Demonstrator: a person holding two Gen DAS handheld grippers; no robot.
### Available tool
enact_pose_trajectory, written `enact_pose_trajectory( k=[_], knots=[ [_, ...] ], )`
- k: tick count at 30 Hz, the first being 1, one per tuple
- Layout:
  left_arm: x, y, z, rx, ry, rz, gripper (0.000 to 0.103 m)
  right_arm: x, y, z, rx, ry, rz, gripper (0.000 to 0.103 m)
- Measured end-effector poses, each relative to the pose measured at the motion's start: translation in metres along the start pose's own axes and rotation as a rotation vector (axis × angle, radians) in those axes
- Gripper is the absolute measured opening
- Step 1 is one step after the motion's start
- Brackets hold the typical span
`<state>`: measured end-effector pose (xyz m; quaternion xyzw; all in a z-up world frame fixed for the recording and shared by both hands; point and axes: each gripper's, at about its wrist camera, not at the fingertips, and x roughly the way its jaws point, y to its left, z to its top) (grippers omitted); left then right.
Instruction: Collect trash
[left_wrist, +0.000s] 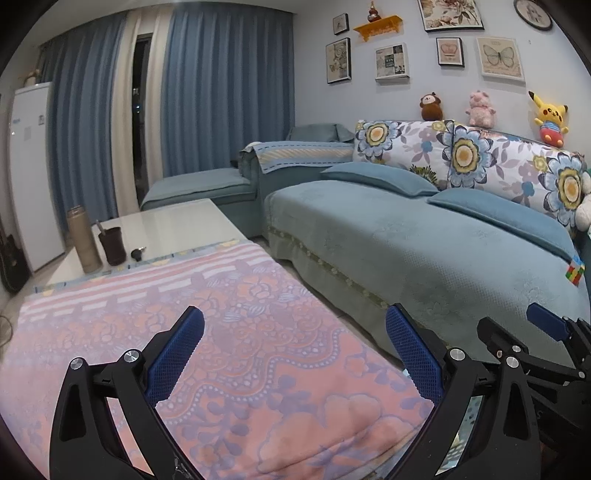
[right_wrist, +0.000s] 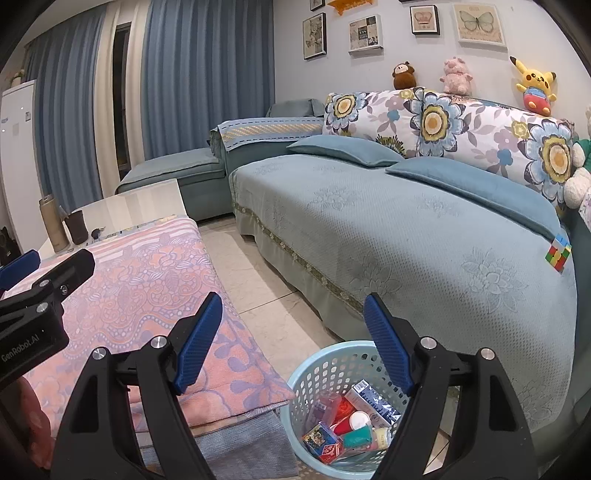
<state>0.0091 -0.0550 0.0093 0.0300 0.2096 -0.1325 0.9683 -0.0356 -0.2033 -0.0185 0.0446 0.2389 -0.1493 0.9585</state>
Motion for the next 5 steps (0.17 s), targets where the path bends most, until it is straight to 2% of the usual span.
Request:
enact_pose_trajectory(
  k=[5],
  knots=[
    [0.0002, 0.0007, -0.0001, -0.007, -0.001, -0.009, 0.095, 0.0004, -0.0008, -0.0006, 0.002, 0.002, 0.001, 0.075]
  ],
)
